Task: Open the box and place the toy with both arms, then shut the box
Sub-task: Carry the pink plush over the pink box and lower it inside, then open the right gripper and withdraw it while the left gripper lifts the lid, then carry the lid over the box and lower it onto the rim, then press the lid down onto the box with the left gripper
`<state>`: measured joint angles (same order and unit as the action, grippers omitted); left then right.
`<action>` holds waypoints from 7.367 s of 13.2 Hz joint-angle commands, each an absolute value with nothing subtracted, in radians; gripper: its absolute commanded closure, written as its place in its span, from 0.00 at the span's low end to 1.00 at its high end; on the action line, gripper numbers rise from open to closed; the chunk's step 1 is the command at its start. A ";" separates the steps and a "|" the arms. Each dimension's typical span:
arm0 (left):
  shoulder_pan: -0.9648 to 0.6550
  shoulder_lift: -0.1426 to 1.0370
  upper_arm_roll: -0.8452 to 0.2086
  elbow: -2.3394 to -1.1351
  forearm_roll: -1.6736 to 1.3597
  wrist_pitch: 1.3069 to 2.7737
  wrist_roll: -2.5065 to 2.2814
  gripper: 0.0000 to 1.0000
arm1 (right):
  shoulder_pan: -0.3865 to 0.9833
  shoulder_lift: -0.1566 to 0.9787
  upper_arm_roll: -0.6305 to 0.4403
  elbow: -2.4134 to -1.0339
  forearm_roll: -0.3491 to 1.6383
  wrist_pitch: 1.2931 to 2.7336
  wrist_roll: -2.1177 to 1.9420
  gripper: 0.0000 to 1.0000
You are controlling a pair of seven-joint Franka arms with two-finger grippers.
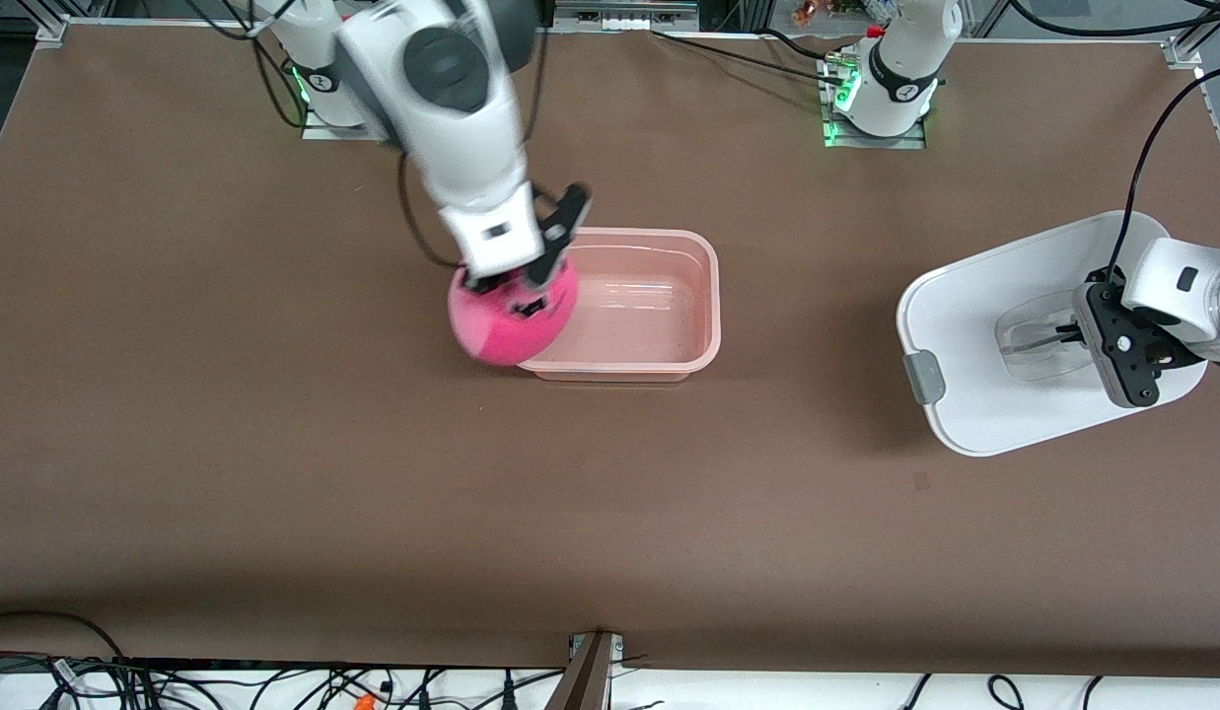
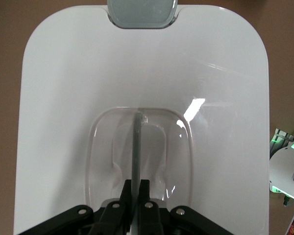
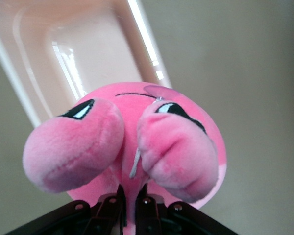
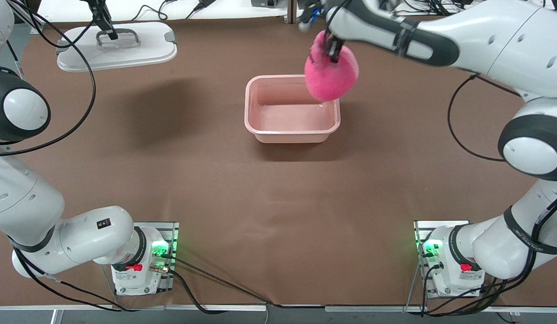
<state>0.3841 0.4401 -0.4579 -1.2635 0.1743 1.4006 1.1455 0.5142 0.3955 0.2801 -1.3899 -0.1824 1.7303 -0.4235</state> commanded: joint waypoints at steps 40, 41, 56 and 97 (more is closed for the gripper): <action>0.088 0.495 -0.520 -1.275 0.115 1.396 1.301 1.00 | 0.428 0.070 -0.165 -1.555 0.009 1.697 -0.078 0.00; 0.063 0.500 -0.520 -1.275 0.066 1.438 1.301 1.00 | 0.428 0.022 -0.211 -1.612 0.026 1.709 -0.045 0.00; -0.348 0.509 -0.517 -1.557 0.167 2.040 0.710 1.00 | 0.138 0.006 -0.098 -1.629 0.006 1.672 -0.025 0.00; -0.321 0.434 -0.514 -1.678 0.264 2.116 0.500 0.00 | 0.149 0.031 -0.091 -1.598 -0.011 1.629 -0.025 0.00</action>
